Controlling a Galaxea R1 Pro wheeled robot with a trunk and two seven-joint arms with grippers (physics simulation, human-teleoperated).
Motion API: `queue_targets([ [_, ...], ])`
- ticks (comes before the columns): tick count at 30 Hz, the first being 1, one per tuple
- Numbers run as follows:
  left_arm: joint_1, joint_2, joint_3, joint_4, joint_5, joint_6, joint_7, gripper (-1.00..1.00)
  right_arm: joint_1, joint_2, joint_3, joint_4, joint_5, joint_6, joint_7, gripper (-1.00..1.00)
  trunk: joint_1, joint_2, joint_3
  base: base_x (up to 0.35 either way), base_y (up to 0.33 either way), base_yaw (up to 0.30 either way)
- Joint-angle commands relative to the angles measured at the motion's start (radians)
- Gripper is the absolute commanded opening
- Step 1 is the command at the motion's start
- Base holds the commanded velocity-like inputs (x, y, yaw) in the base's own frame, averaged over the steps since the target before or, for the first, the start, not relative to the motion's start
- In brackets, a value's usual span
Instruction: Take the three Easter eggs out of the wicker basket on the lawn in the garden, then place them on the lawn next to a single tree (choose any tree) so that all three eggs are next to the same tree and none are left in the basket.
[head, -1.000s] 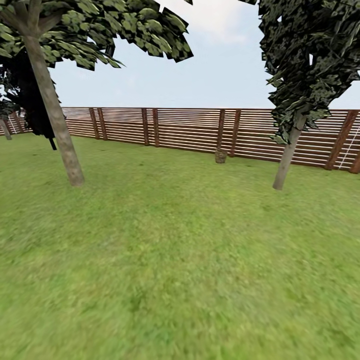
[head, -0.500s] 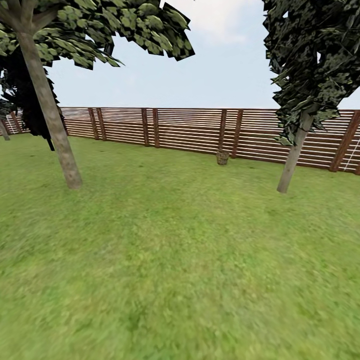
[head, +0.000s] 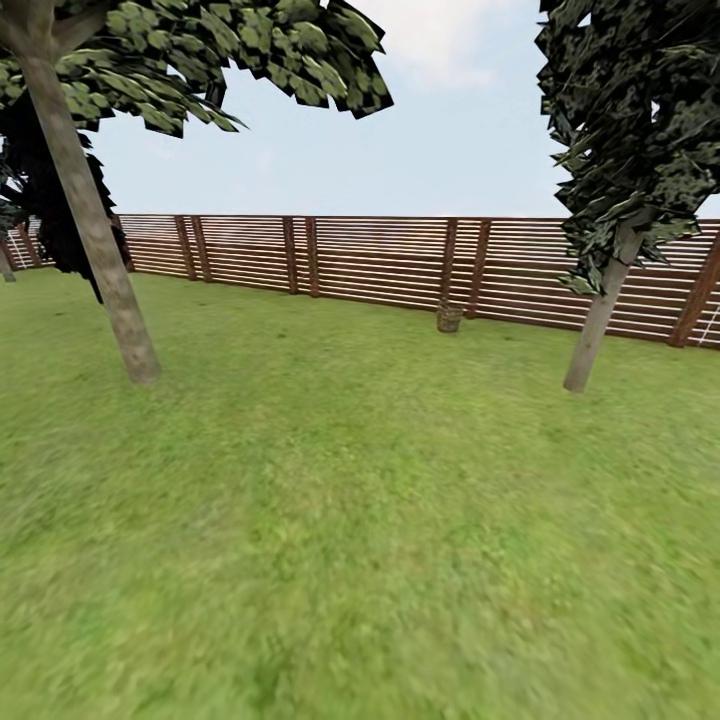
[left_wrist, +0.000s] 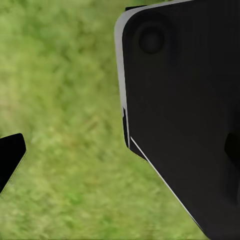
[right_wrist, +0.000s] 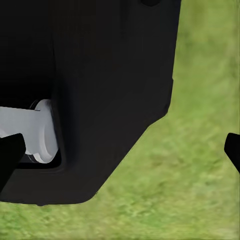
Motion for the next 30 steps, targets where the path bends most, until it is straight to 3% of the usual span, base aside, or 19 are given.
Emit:
queue_targets([
  [1, -0.001, 0.000, -0.008, 0.001, -0.001, -0.004, 0.000, 1.00, 0.000, 0.000, -0.001, 0.000, 0.002, 0.000, 0.001, 1.00, 0.001, -0.001, -0.001, 0.329, 0.065, 0.000],
  [30, -0.001, 0.000, -0.007, 0.001, -0.001, -0.004, 0.000, 1.00, 0.000, 0.000, -0.001, 0.000, 0.002, 0.000, 0.001, 1.00, 0.001, -0.001, -0.001, 0.329, 0.056, 0.000],
])
